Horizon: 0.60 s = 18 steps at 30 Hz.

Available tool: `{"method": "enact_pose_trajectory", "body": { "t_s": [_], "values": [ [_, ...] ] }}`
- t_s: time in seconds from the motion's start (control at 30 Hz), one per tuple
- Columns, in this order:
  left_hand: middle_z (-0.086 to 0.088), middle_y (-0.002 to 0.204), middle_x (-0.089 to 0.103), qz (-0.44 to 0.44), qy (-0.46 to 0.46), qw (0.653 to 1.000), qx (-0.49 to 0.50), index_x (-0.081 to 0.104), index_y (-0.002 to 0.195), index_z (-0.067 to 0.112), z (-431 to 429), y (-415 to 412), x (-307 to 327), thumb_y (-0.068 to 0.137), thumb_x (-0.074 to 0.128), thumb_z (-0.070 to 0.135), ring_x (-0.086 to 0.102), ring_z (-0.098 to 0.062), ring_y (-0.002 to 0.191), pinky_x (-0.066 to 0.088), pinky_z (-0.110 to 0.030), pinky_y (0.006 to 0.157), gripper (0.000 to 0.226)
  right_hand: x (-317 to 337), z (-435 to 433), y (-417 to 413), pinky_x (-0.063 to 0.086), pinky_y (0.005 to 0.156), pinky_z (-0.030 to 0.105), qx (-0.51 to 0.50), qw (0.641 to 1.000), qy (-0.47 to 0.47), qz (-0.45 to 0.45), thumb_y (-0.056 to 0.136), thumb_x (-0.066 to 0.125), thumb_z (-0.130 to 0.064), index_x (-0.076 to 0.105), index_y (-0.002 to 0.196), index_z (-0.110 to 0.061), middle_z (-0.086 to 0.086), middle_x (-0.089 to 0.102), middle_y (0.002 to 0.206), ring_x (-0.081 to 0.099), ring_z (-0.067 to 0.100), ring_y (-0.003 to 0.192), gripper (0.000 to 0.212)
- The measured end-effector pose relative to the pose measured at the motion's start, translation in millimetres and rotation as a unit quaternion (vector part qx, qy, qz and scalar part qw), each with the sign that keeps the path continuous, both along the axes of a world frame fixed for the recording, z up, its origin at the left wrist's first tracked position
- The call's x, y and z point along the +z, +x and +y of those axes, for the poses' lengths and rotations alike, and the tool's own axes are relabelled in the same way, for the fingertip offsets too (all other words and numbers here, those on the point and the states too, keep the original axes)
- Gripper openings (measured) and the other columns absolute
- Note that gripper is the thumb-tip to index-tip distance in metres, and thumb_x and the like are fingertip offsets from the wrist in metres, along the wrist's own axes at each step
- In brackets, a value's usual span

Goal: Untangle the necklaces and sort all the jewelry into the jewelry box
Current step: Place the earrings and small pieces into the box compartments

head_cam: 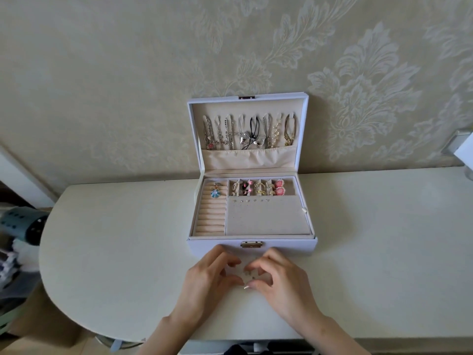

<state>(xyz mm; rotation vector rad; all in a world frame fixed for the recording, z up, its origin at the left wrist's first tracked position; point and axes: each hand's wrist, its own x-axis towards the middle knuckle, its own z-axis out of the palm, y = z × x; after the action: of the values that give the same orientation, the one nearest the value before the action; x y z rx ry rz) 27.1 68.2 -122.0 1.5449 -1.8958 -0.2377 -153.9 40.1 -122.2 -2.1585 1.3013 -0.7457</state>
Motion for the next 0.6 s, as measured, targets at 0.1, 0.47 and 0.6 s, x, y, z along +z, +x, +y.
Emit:
{"method": "enact_pose_trajectory", "body": {
  "t_s": [0.1, 0.47, 0.6],
  "values": [
    [0.02, 0.091, 0.051, -0.016, 0.004, 1.0, -0.004, 0.057, 0.084, 0.031, 0.7, 0.8, -2.4, 0.074, 0.058, 0.039, 0.044, 0.011, 0.068, 0.044, -0.016, 0.055, 0.012, -1.1, 0.7, 3.5, 0.036, 0.063, 0.013, -0.017, 1.0, 0.001, 0.0, 0.063, 0.07, -0.043, 0.059, 0.082, -0.033, -0.014, 0.052, 0.08, 0.058, -0.002, 0.064, 0.024],
    [0.015, 0.084, 0.049, -0.047, -0.037, 0.998, 0.037, 0.048, 0.074, 0.028, -1.1, -6.2, -4.6, 0.075, 0.054, 0.038, 0.047, -0.001, 0.062, 0.03, -0.011, 0.046, 0.012, -5.0, 2.1, 5.8, 0.038, 0.063, 0.016, -0.058, 0.998, 0.016, 0.004, 0.07, 0.078, -0.029, 0.062, 0.078, -0.03, -0.017, 0.051, 0.082, 0.053, 0.001, 0.067, 0.018],
    [0.014, 0.083, 0.05, -0.051, -0.051, 0.997, 0.04, 0.049, 0.074, 0.028, -1.2, -6.6, -6.5, 0.076, 0.054, 0.037, 0.048, -0.003, 0.061, 0.034, -0.015, 0.043, 0.011, -6.6, 1.3, 6.0, 0.036, 0.061, 0.012, -0.066, 0.998, 0.01, 0.008, 0.072, 0.076, -0.025, 0.059, 0.073, -0.027, -0.014, 0.052, 0.085, 0.049, -0.002, 0.064, 0.017]
  ]
}}
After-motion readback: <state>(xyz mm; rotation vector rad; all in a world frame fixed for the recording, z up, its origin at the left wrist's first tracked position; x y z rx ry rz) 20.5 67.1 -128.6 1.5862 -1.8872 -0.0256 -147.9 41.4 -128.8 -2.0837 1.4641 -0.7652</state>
